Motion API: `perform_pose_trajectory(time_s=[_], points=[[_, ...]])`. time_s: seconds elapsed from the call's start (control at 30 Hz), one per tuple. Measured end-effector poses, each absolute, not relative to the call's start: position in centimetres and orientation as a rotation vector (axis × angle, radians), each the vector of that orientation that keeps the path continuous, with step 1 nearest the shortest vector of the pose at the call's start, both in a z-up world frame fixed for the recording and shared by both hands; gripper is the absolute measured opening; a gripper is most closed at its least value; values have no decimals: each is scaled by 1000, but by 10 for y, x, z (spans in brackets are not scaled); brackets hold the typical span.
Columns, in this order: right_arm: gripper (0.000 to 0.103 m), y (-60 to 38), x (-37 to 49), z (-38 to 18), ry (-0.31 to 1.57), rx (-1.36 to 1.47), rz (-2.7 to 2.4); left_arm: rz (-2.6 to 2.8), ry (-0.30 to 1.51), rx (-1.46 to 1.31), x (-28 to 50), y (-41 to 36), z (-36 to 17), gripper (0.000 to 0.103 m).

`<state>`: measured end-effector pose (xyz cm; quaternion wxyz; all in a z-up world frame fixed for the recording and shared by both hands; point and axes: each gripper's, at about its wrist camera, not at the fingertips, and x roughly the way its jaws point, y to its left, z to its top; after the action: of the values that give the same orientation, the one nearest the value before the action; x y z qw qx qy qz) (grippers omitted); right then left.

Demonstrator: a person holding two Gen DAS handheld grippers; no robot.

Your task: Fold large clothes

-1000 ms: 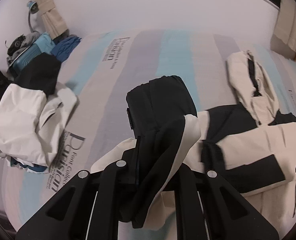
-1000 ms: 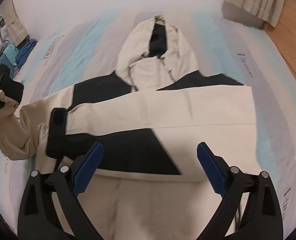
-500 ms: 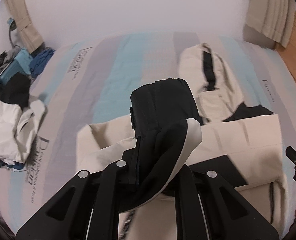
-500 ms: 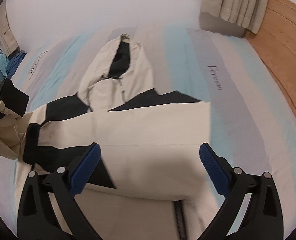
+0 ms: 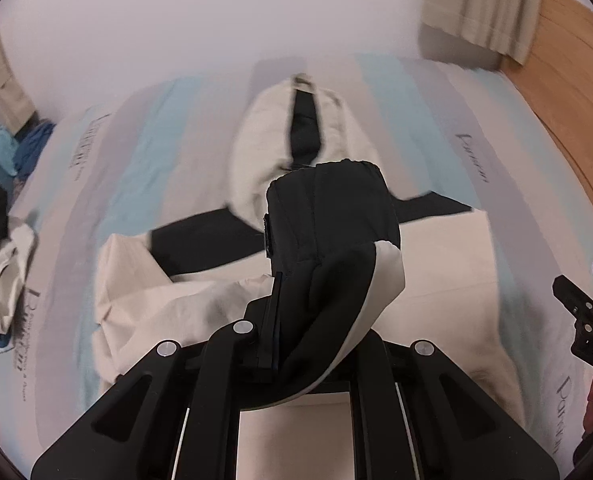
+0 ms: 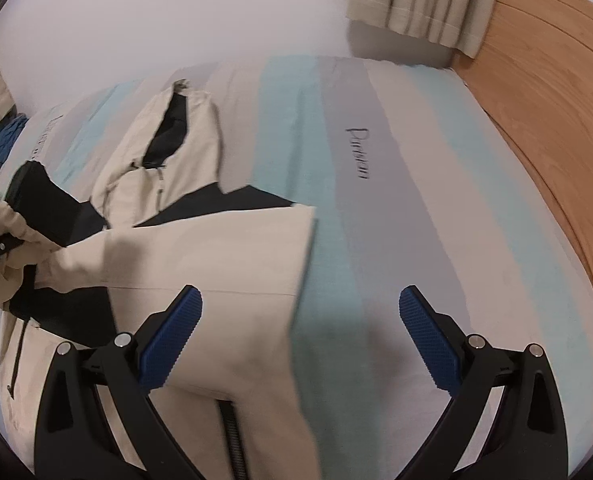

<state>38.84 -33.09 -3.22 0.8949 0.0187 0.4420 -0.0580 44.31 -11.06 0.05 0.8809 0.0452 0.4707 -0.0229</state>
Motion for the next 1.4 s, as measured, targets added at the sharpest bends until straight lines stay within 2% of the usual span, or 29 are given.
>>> perform_pose_trajectory(time_s=[0.6,1.0,1.2,1.4], points=[[95,-427,372,-69,967,104,-178,-180,990,152,451,-258,-53,8],[95,-447,361,-98,1003,140,-203,-194,1035,187,453,-290,-96,9],[95,-453,356,-106,1012,146,-221,-188,1040,213,450,-294,-102,10],[95,-455,348,-103,1011,164,-225,-178,1056,216,449,-291,-99,15]])
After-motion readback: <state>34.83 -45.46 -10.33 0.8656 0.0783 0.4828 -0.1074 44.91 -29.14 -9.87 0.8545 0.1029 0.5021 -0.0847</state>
